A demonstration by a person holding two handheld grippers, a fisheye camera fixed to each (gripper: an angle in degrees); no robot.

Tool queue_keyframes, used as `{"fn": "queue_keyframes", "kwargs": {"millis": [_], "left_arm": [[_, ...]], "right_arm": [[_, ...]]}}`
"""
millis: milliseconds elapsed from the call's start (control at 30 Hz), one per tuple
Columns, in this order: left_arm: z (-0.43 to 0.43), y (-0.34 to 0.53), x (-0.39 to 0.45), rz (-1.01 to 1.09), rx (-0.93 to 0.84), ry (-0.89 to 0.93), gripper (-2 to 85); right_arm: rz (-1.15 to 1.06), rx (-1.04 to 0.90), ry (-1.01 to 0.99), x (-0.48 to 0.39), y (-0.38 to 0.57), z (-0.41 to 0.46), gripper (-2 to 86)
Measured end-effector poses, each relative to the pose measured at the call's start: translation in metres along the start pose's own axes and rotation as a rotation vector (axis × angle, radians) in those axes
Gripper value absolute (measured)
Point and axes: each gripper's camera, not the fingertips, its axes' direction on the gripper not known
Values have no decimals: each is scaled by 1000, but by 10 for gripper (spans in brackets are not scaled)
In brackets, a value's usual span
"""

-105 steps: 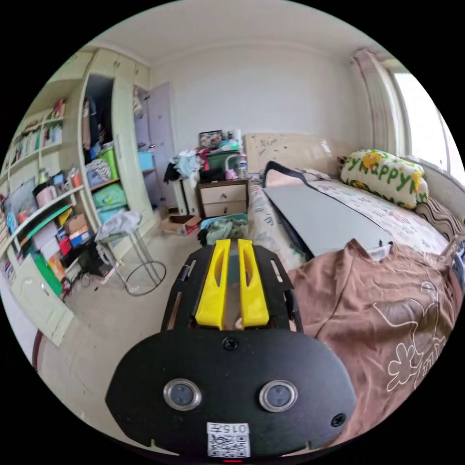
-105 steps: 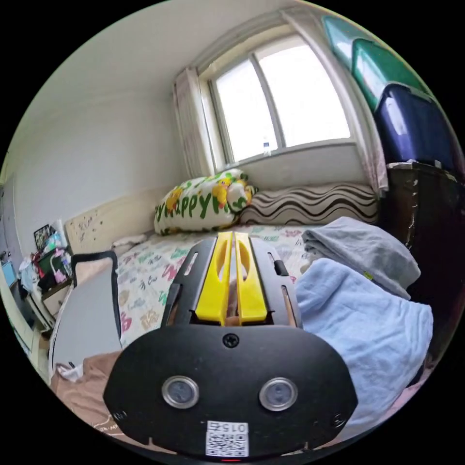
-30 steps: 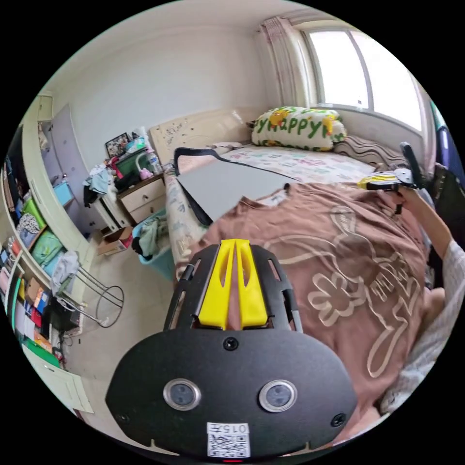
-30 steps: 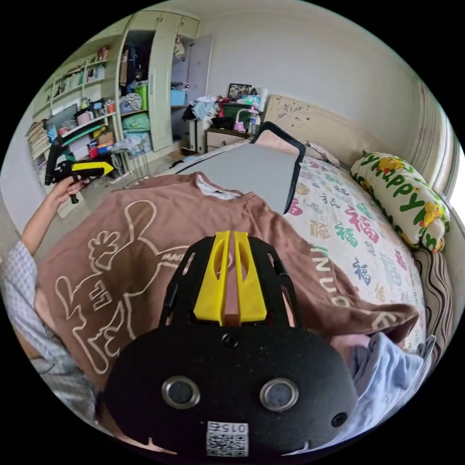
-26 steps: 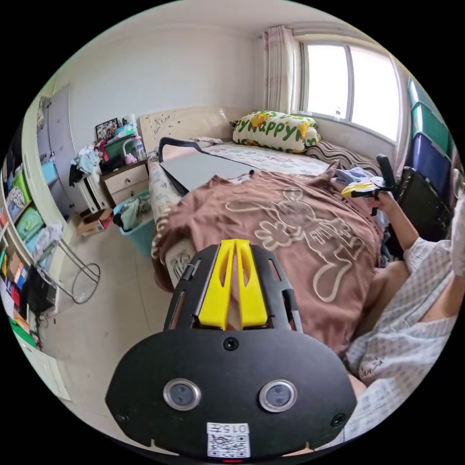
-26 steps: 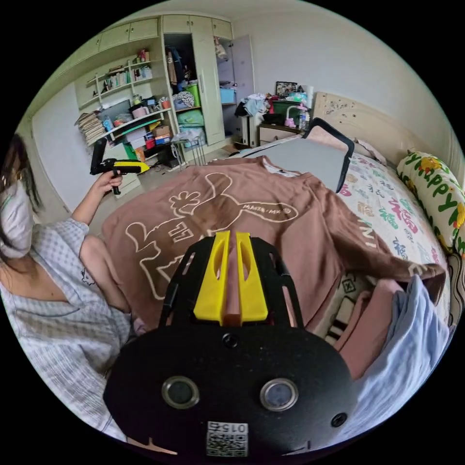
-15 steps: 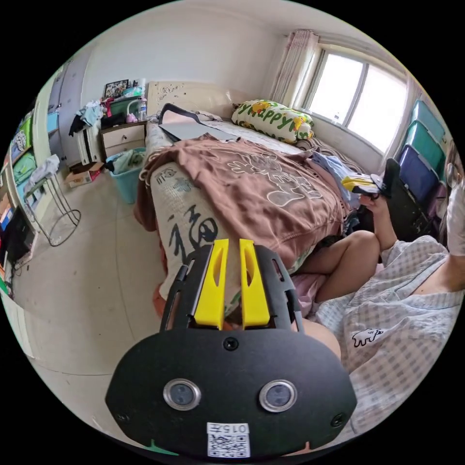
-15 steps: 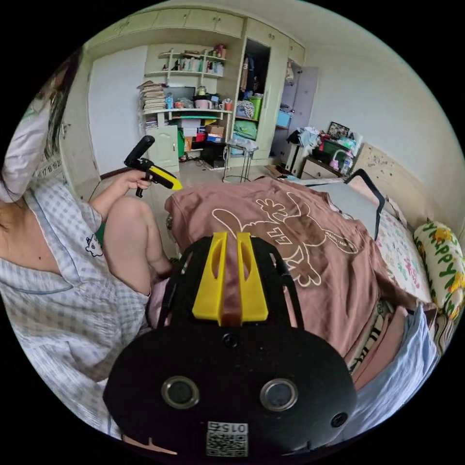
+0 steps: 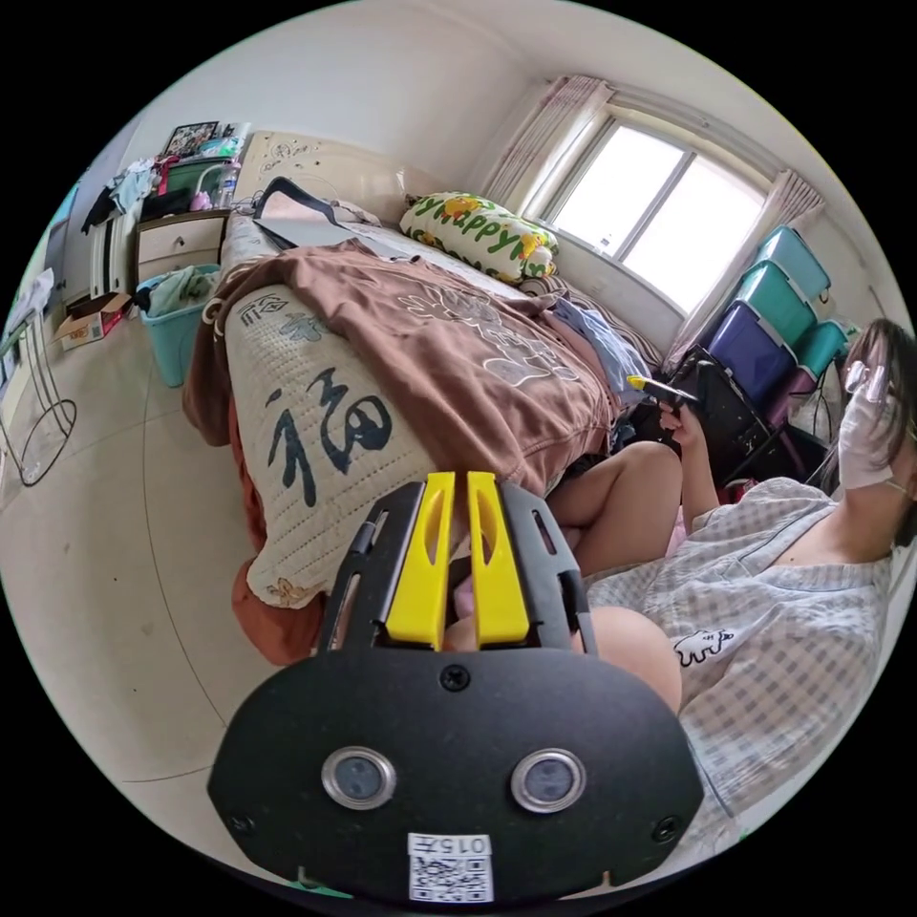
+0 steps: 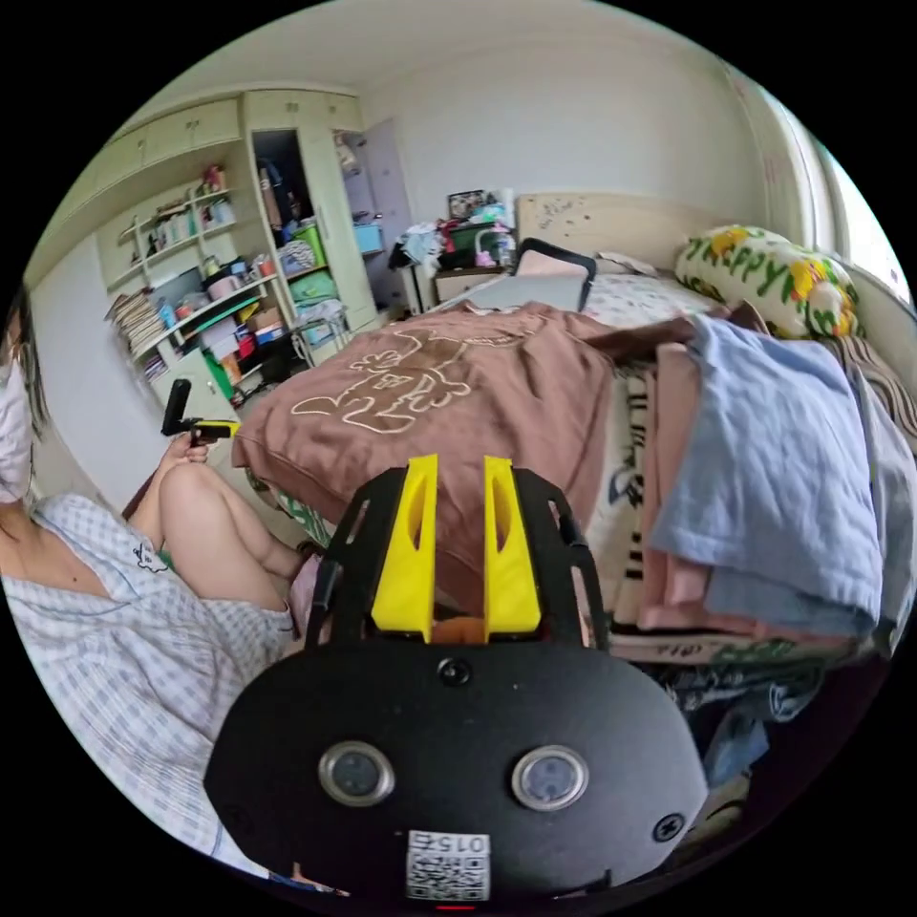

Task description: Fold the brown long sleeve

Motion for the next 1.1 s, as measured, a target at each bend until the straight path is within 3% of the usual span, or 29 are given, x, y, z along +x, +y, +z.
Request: {"fn": "queue_keyframes", "kwargs": {"millis": [200, 433, 600, 867, 1100], "left_arm": [[-27, 6, 17, -12, 33, -4, 51], [-5, 9, 46, -2, 11, -92, 80], [0, 4, 57, 17, -12, -138, 57], [-19, 14, 84, 106, 33, -75, 10], [32, 21, 74, 66, -123, -170, 4]], "right_arm": [[134, -161, 27, 39, 62, 27, 145], [170, -167, 61, 43, 87, 70, 147], [73, -202, 198, 34, 90, 72, 147], [193, 55, -183, 97, 120, -8, 142], [279, -137, -156, 120, 136, 61, 132]]}}
